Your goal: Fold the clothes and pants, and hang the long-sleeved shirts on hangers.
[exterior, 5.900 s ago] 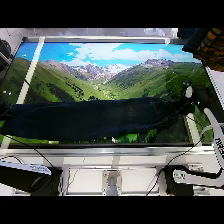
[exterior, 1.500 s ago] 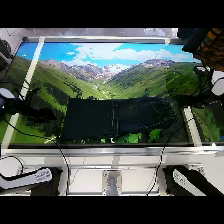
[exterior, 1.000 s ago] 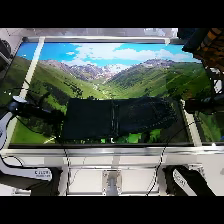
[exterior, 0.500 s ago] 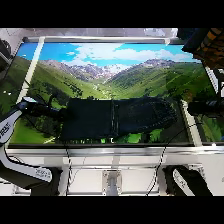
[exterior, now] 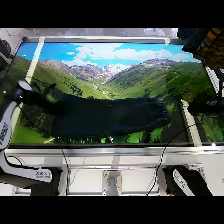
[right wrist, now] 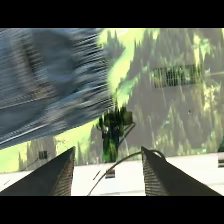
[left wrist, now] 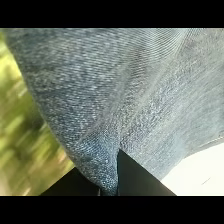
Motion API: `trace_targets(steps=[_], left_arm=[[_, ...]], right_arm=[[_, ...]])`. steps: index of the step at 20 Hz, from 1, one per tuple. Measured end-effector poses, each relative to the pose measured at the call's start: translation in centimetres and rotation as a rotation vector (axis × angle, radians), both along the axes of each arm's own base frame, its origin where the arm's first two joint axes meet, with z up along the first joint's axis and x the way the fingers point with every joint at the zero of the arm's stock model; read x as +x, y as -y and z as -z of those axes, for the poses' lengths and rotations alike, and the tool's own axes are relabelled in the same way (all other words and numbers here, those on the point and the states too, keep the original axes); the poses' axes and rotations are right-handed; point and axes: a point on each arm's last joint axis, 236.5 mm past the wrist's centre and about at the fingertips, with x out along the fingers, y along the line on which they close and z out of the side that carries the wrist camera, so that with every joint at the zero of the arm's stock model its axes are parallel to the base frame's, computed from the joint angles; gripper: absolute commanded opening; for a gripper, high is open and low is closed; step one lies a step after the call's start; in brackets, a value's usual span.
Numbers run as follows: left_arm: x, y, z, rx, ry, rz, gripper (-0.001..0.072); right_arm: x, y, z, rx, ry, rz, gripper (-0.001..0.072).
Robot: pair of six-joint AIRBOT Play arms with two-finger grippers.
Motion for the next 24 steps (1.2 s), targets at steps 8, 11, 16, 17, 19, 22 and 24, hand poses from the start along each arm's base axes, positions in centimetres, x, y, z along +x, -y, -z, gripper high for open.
trace_targets(steps=[8,11,16,17,19,22,24], left_arm=[[-0.1,-6.4,-14.8,0.310,0.208,-0.140,0.0032],[-0.4,-4.8,-17.7,0.259,0.266,-0.180,0.0032],[-0.2,1.7,-20.5,0.035,0.293,-0.168,0.0032],[-0.2,3.3,-20.8,-0.003,0.287,-0.153,0.0032],[-0.4,6.1,-20.9,-0.056,0.260,-0.118,0.0032],[-0.1,10.0,-20.3,-0.107,0.205,-0.096,0.0032],[0.0,12.3,-19.4,-0.125,0.162,-0.085,0.0032]], right_arm=[[1.0,0.2,-0.5,-0.014,0.046,-0.011,0.0439],[1.2,0.2,-0.6,-0.020,0.054,-0.019,0.0438],[1.9,0.3,-1.0,-0.028,0.088,-0.023,0.0439],[2.0,0.3,-1.1,-0.029,0.094,-0.023,0.0439],[2.2,0.4,-1.2,-0.030,0.101,-0.024,0.0439],[2.5,0.4,-1.2,-0.030,0.107,-0.025,0.0439],[2.6,0.4,-1.2,-0.030,0.110,-0.026,0.0439]])
